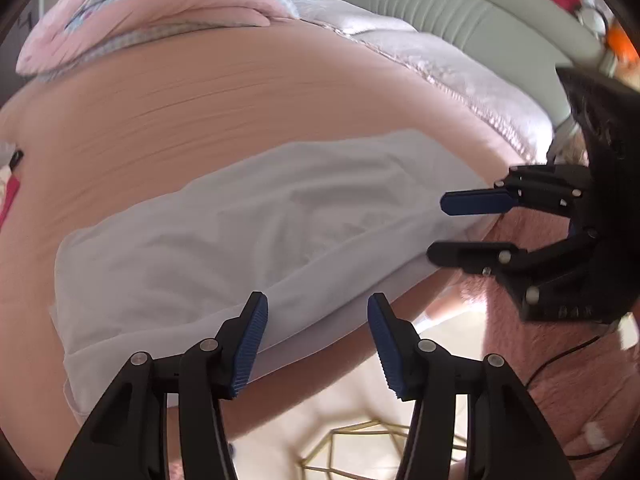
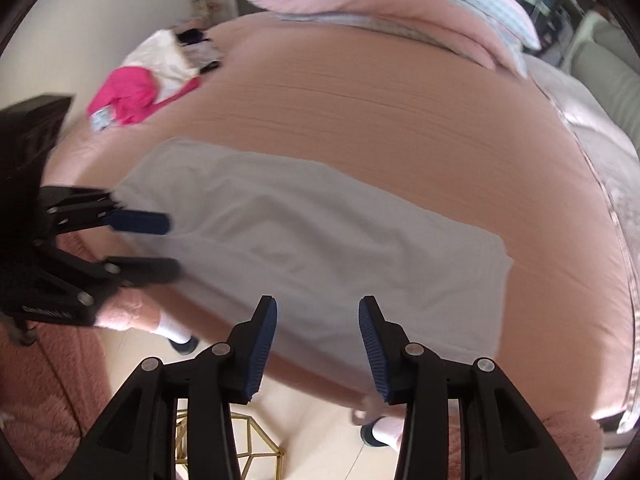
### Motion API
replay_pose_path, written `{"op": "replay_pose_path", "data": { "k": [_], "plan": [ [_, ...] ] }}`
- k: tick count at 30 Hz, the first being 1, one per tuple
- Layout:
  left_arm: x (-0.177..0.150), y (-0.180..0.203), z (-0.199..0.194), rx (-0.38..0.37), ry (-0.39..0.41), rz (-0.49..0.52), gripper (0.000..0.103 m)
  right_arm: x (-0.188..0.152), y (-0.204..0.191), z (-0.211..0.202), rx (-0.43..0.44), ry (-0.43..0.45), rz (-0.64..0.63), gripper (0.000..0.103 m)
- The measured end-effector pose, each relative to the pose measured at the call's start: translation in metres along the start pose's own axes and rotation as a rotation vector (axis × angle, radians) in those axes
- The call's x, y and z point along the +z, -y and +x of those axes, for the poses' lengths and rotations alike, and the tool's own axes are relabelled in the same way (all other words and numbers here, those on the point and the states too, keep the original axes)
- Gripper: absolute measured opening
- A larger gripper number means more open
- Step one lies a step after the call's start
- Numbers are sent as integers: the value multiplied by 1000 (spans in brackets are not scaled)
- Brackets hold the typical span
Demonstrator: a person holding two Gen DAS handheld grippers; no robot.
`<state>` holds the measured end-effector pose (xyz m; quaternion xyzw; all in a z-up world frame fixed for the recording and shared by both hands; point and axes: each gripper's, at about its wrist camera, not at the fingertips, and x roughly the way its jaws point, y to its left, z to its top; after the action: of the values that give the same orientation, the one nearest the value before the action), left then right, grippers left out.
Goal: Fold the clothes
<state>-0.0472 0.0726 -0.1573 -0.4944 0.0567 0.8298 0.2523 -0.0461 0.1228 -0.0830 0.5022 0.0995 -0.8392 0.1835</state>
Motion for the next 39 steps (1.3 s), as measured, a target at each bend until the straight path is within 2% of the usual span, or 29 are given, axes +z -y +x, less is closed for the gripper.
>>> {"op": "replay_pose_path", "data": {
  "k": [2, 3, 4, 5, 7, 8, 9, 10, 11, 12, 13, 20, 25, 29, 34, 39],
  "plan": [
    [-1, 5, 9, 56, -7, 39, 48, 2, -9, 14, -54, -27, -57, 46],
    [-2, 6, 11, 77, -2, 46, 42, 1, -12, 19, -83, -31, -71, 46],
    [-3, 8, 13, 98, 4, 52, 29, -1, -14, 22, -113, -33, -83, 46],
    [-1, 7, 12, 106, 12, 50, 25, -1, -16, 22, -119, -21, -85, 46],
    [2, 1, 8, 73, 37, 27, 9, -2, -20, 18, -119, 7, -84, 45],
    [3, -2, 7, 63, 51, 13, 7, -2, -21, 17, -115, 14, -84, 45],
    [3, -5, 7, 58, 61, 6, 6, -2, -23, 17, -111, 21, -85, 35],
    [2, -8, 4, 46, 67, -6, 4, -3, -22, 16, -106, 24, -83, 31],
    [0, -11, 2, 34, 72, -18, 4, -6, -19, 13, -100, 29, -75, 22],
    [0, -11, 1, 21, 76, -25, 4, -6, -16, 11, -84, 31, -63, 9],
    [-1, -12, -1, 9, 80, -32, 4, -5, -13, 10, -66, 32, -52, 6],
    [-15, -13, -10, -55, 95, -55, 3, -4, 2, 5, 16, 23, 0, 4],
    [-17, -16, -18, -105, 113, -76, 3, -12, 11, 5, 42, -9, -16, 3],
    [-18, -18, -23, -145, 127, -92, 4, -19, 26, 8, 26, -29, 53, 3],
    [-18, -22, -30, -192, 144, -114, 4, -12, 30, -8, 69, 21, 93, 3],
    [6, -44, -8, -30, 125, -178, 6, 14, 29, -1, 62, 77, 129, 5]
  ]
}}
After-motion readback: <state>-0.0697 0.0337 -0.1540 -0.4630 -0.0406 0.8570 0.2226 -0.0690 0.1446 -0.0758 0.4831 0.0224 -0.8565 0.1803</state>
